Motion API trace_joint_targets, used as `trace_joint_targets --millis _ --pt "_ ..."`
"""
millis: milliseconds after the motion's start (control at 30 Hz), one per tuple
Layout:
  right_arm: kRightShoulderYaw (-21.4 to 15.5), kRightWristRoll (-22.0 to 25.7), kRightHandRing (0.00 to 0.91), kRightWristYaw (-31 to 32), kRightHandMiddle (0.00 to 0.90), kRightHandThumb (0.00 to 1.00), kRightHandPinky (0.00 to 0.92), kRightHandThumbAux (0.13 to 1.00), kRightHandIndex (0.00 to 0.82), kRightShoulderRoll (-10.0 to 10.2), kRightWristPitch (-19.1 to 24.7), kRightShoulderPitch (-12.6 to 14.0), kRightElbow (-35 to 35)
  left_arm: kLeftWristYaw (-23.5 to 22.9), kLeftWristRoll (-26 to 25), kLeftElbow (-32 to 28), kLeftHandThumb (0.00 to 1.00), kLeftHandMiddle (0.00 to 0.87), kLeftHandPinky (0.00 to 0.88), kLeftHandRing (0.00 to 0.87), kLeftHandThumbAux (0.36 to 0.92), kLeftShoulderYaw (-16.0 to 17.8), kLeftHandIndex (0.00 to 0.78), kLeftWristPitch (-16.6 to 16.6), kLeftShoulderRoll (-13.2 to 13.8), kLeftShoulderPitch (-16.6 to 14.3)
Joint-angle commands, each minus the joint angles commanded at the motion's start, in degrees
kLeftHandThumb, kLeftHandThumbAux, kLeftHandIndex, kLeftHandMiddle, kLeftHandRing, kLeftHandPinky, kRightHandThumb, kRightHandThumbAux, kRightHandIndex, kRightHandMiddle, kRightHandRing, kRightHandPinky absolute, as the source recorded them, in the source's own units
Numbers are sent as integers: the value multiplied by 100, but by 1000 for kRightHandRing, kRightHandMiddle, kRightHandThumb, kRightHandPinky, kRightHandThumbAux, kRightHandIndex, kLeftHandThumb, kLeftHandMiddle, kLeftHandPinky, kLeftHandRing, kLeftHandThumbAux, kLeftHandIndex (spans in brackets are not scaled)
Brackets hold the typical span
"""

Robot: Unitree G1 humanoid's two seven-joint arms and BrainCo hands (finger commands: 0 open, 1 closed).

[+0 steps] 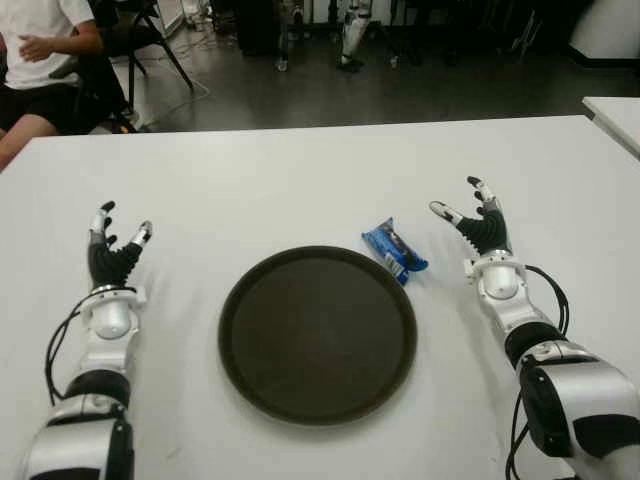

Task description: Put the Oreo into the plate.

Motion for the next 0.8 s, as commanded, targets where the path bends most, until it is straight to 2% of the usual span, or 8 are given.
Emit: trace_joint_targets --millis 233,800 --pt "-32 22 0 93 0 0 0 534 0 -2 -104 22 -15 27 9 7 0 0 0 0 633 1 4 2 5 -6" --pt "-62 43 0 99 0 0 0 520 0 35 59 1 2 -16 18 3 0 0 0 0 649 -28 4 -45 -7 -4"
